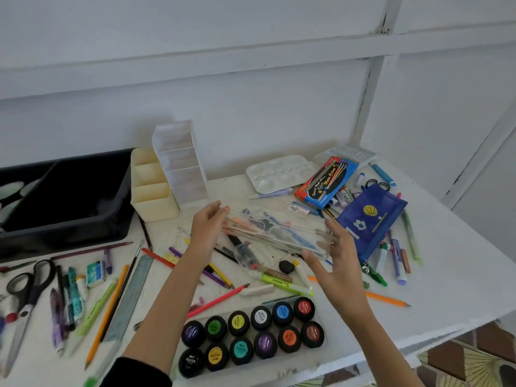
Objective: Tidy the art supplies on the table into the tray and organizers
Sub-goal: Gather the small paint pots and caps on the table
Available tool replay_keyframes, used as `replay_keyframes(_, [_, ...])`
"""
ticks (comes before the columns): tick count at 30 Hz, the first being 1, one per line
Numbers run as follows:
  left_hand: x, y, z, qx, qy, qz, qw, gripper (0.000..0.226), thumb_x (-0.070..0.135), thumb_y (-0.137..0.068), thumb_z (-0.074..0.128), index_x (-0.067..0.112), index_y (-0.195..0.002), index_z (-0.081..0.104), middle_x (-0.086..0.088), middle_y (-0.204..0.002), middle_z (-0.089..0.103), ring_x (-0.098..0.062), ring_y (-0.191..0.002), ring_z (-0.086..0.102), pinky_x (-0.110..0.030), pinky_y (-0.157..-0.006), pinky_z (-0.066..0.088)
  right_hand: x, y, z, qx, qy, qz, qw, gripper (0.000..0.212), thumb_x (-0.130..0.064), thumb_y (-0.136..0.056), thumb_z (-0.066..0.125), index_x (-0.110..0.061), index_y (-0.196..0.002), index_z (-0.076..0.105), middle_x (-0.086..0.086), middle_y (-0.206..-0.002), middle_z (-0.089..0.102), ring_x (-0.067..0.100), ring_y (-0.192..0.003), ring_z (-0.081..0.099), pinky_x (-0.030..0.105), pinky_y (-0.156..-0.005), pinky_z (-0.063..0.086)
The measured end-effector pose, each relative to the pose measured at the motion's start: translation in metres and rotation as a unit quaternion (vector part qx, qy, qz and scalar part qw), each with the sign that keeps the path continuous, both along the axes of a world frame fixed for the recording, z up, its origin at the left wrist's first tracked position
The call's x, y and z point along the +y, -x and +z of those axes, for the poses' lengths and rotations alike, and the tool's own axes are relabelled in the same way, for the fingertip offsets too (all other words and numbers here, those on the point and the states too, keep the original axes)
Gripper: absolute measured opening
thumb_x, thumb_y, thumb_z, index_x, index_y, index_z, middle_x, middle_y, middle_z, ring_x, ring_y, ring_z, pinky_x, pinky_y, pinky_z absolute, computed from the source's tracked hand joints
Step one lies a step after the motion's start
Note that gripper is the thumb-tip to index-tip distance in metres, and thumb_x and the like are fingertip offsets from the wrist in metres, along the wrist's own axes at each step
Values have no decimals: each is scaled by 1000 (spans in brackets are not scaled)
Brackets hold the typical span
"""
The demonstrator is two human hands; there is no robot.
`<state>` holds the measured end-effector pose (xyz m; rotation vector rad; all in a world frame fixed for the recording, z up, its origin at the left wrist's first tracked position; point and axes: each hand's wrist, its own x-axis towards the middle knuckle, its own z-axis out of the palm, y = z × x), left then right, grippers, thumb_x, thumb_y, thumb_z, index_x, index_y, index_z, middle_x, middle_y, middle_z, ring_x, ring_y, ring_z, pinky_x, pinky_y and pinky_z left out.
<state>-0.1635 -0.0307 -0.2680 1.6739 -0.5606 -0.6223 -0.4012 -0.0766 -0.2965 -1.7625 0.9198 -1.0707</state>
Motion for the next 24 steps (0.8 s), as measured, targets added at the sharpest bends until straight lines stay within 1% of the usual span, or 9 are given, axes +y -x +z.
replay_keyframes(2, [23, 7, 5, 20, 8, 6, 1000, 21, 18, -92, 57, 5, -104, 67, 1, -122, 59, -8, -121, 46, -22, -95, 30, 7, 2, 2, -5, -15, 16, 1000, 73, -29, -79, 69, -21, -142, 35, -8, -142, 41, -14, -119, 42, 2, -91, 36])
replay_keyframes(5, [57, 17, 11, 21, 16, 36, 999, 37, 24, -92, 58, 13, -127, 57, 0, -121, 60, -7, -112, 50, -21, -91, 33, 20, 6, 1, -6, -23, 43, 999, 73, -31, -81, 64, -20, -145, 32, -11, -145, 39, -16, -121, 39, 3, -94, 35])
replay_keyframes(8, [92, 34, 12, -6, 31, 51, 998, 46, 35, -88, 63, 21, -131, 52, 9, -124, 54, -5, -115, 49, -18, -83, 37, 39, 11, -1, -12, -39, 78, 996, 71, -37, -83, 57, -26, -146, 27, -23, -145, 31, -16, -129, 30, 3, -100, 30])
replay_keyframes(11, [126, 54, 6, -41, 9, 51, 998, 66, 46, -79, 68, 30, -138, 42, 15, -136, 40, -7, -127, 36, -27, -95, 34, 55, 17, -8, 6, -28, 94, 995, 67, -39, -84, 54, -32, -145, 28, -27, -143, 30, -13, -130, 28, 4, -98, 28])
replay_keyframes(14, [161, 68, -6, -53, -12, 30, 998, 87, 54, -62, 76, 37, -139, 38, 19, -134, 39, -6, -127, 37, -31, -102, 36, 66, 26, -14, 17, -51, 111, 992, 67, -43, -84, 54, -37, -144, 27, -27, -145, 31, -11, -133, 26, 10, -101, 26])
replay_keyframes(16, [179, 76, -13, -70, -31, 17, 997, 95, 49, -56, 81, 36, -140, 38, 17, -138, 39, -9, -128, 39, -31, -104, 36, 71, 34, -16, 20, -61, 127, 990, 64, -39, -85, 56, -37, -143, 31, -27, -145, 32, -13, -132, 27, 2, -96, 28])
replay_keyframes(19, [195, 88, -26, -127, -89, 23, 988, 101, 52, -55, 76, 32, -143, 32, 6, -150, 27, -13, -139, 25, -37, -111, 24, 74, 43, -18, 17, -78, 146, 986, 61, -31, -85, 58, -32, -142, 36, -23, -143, 37, -19, -125, 32, -4, -88, 30])
replay_keyframes(21, [201, 94, -34, -141, -86, 21, 986, 102, 55, -55, 74, 29, -144, 32, 1, -152, 27, -7, -138, 20, -35, -112, 22, 75, 46, -20, 20, -87, 153, 984, 62, -30, -83, 58, -29, -142, 37, -22, -143, 38, -22, -122, 31, -5, -87, 30])
replay_keyframes(24, [206, 97, -45, -128, -78, 21, 988, 100, 51, -58, 78, 28, -144, 31, 10, -147, 30, -8, -139, 20, -39, -114, 25, 80, 47, -25, 19, -99, 163, 981, 62, -22, -85, 58, -25, -142, 35, -19, -141, 38, -28, -117, 32, -5, -85, 32])
